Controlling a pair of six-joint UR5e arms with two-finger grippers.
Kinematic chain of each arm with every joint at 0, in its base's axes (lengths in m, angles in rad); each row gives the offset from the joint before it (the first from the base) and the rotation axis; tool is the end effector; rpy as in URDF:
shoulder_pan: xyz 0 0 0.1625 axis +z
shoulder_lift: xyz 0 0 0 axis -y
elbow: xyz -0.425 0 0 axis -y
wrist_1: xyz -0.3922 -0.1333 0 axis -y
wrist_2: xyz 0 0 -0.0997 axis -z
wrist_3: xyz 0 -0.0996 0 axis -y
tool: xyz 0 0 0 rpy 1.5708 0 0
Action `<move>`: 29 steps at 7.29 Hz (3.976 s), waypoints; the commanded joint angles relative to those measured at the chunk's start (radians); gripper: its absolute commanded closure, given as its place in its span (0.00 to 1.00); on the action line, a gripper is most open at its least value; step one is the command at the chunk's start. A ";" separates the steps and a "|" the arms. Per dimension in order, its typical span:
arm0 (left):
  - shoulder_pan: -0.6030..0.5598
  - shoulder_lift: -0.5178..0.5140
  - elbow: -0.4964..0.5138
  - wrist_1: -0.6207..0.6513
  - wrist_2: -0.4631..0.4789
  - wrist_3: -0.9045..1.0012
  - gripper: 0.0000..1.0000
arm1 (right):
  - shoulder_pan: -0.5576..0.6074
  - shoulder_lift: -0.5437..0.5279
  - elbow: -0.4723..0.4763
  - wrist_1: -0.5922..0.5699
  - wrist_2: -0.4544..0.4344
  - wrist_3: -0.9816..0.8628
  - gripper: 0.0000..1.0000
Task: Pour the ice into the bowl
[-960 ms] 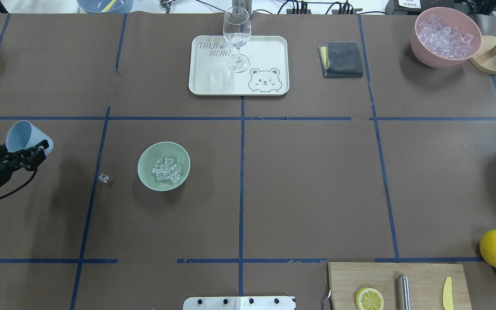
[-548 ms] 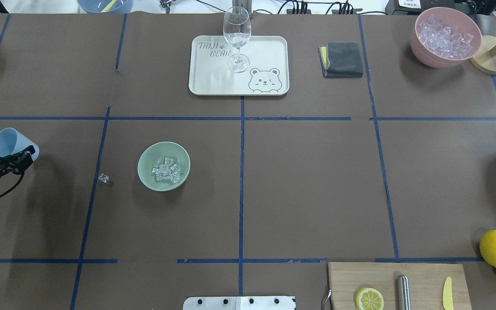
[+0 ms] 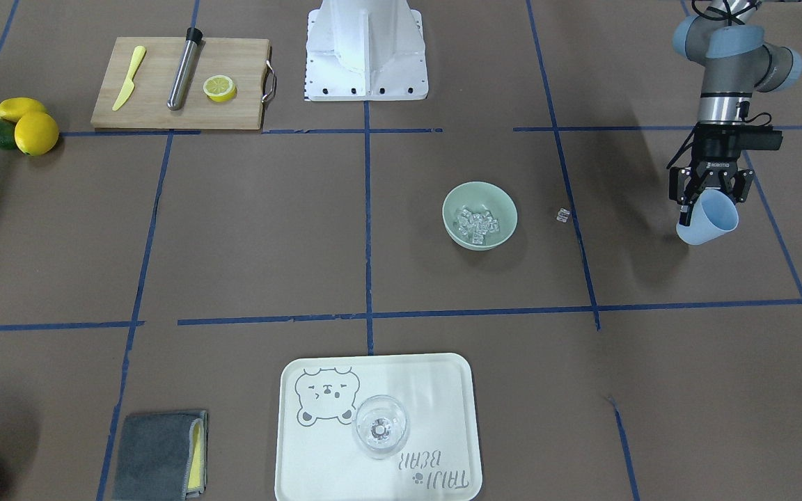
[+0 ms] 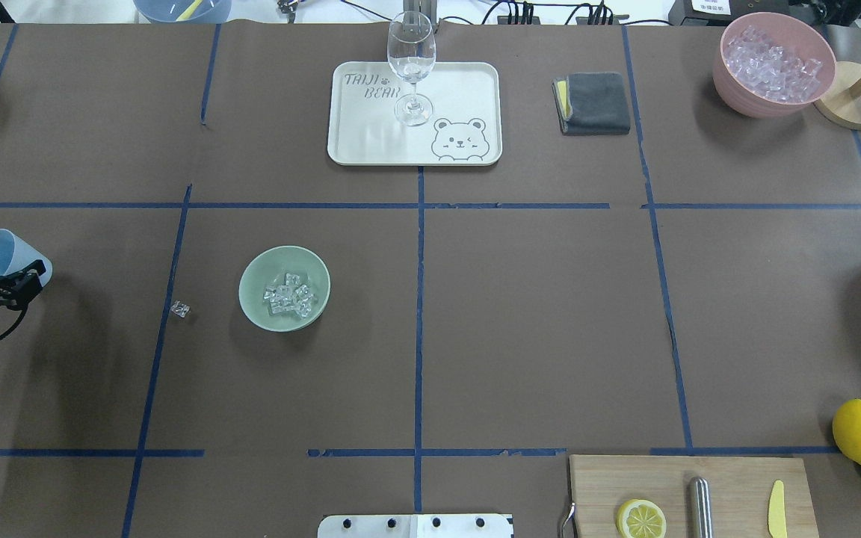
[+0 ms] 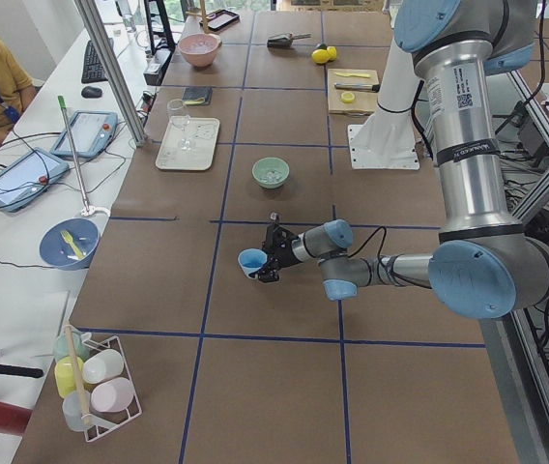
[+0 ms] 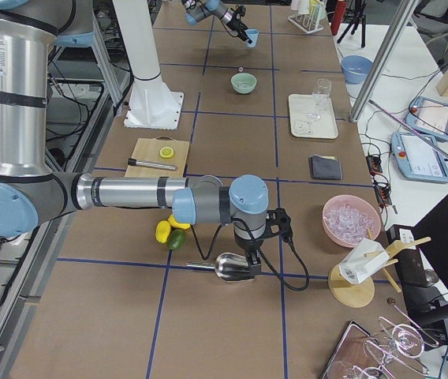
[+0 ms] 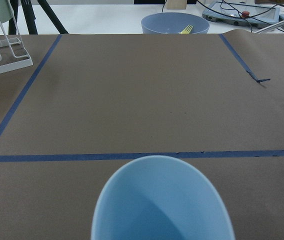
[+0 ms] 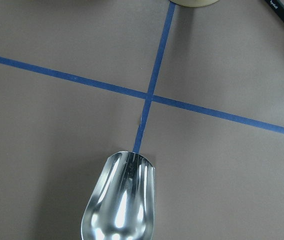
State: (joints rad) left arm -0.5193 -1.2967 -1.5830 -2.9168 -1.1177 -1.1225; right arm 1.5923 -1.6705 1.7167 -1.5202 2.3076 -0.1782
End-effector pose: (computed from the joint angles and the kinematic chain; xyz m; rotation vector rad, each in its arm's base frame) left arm 0.2504 -0.3469 0.6269 0.8575 0.7543 -0.3085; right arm 0.0762 -0.4543 0.6311 0.1656 -0.7244 -0.1851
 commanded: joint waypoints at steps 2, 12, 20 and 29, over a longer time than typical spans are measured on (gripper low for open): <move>0.015 0.001 0.005 0.002 -0.007 0.026 1.00 | 0.000 0.000 0.000 0.000 -0.001 0.000 0.00; -0.068 0.002 -0.061 -0.002 -0.148 0.243 0.00 | 0.000 0.000 0.000 -0.002 0.001 0.002 0.00; -0.853 -0.070 -0.192 0.489 -0.974 0.851 0.00 | -0.037 0.018 0.151 -0.002 0.013 0.025 0.00; -1.108 -0.099 -0.193 1.277 -1.201 1.299 0.00 | -0.584 0.495 0.248 -0.003 -0.026 0.729 0.00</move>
State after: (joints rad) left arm -1.6254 -1.3960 -1.7687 -1.6472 -2.2742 0.1799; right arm 1.1163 -1.2619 1.9632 -1.5225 2.3303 0.3786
